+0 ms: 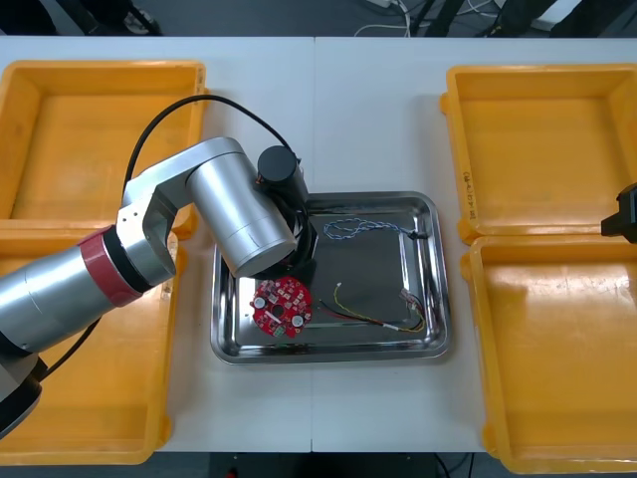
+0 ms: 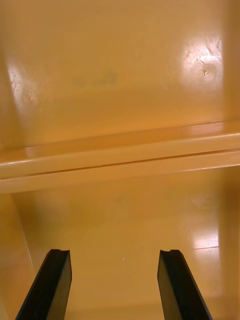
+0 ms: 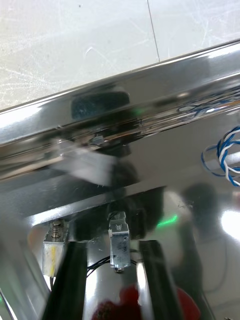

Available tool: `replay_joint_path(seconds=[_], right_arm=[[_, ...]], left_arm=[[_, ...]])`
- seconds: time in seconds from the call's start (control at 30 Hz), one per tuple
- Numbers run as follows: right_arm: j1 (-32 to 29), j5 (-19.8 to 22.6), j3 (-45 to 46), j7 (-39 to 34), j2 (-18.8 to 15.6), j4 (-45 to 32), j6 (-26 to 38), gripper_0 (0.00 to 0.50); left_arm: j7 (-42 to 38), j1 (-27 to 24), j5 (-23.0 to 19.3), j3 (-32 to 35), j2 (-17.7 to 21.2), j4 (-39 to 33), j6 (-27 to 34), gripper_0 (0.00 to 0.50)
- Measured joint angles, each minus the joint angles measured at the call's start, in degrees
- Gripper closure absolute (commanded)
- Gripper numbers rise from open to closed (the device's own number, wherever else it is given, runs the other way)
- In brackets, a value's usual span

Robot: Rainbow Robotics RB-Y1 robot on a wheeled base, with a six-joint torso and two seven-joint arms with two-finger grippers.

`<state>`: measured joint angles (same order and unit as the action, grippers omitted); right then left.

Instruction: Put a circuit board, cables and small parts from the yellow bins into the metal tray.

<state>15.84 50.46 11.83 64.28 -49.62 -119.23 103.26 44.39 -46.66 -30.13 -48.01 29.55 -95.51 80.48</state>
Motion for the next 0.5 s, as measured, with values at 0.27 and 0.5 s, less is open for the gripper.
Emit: replay_joint_path(seconds=[0.27, 0.5], right_arm=[[0.0, -0.7, 0.0, 10.0, -0.2, 3.9, -1.6, 0.000], [-0.7, -1.1, 0.0, 10.0, -0.2, 5.4, -2.8, 0.000]], left_arm=[[0.0, 0.0, 0.1, 0.0, 0.0, 0.0, -0.6, 0.000], [0.0, 0.0, 0.1, 0.0, 0.0, -0.1, -0.6, 0.000]])
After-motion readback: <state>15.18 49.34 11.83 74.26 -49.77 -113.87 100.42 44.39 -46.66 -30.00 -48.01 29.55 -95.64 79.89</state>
